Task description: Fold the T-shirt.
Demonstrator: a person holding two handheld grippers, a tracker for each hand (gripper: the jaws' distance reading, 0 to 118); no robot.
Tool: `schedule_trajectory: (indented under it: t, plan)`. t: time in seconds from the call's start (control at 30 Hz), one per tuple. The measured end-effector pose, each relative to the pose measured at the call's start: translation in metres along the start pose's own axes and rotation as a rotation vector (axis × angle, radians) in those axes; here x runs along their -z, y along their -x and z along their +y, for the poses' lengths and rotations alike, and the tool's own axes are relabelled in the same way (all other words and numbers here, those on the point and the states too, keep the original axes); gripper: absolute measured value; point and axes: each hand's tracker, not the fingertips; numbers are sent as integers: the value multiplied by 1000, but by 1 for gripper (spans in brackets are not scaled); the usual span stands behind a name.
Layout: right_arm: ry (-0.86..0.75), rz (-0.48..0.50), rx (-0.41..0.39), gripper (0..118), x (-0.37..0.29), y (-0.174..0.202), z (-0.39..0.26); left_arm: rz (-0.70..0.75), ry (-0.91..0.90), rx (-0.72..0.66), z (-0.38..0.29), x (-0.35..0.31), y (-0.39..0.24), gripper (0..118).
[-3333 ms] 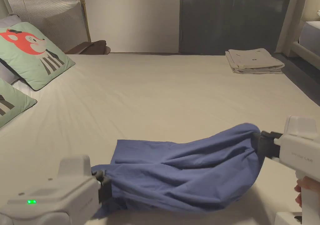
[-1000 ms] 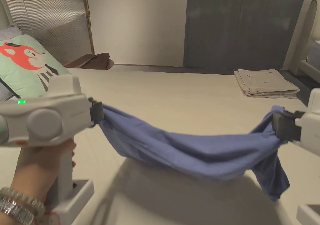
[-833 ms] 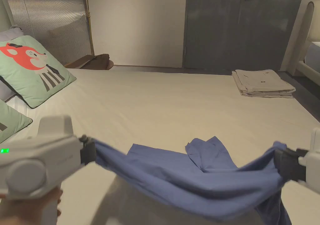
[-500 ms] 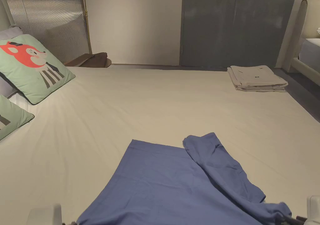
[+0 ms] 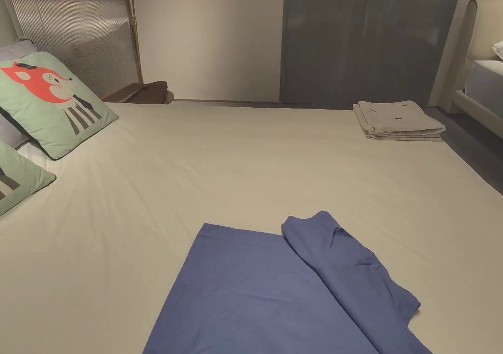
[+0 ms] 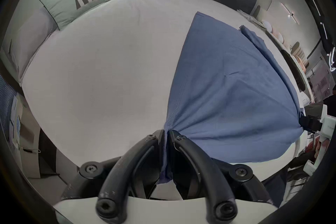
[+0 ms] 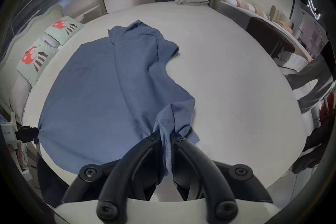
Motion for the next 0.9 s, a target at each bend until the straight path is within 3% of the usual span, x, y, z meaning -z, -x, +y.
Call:
schedule_trajectory:
  t: [0.1,0.13,0.2,0.23,0.27,0.4,0.53,0.63,0.7,0.77,0.9]
  plan:
    - [-14,-3,7,10,5,-4,-4,11,-10,29,-2,-2,-4,5]
    - [-23,-3,4,15,3,-3,-4,9,-22,38,-2,-5,-5,13]
    - [-72,-9,-32,57,-2,-5,-4,7,-66,32,0,-13,-4,67]
    - [-102,-38,-50,78,-7,-7,-2,-10,-93,17,3,-19,-2,88]
    - [-144,-30,-50,89,-15,-10,1,-34,-133,-7,7,-28,-1,99]
    - [-419,38,43,88,-62,-12,29,-91,-390,-18,34,-75,-7,99]
    - [-696,-5,7,88,-110,5,63,-110,-677,35,62,-127,-28,99]
    - [-869,12,-24,81,-138,16,81,-134,-856,76,76,-162,-47,92]
    - [-937,8,-44,42,-148,26,89,-146,-937,96,84,-180,-58,54]
    - [-973,-4,-46,4,-155,35,94,-147,-990,98,90,-193,-70,5]
    - [-987,32,-51,0,-160,46,101,-163,-1005,129,103,-199,-80,0]
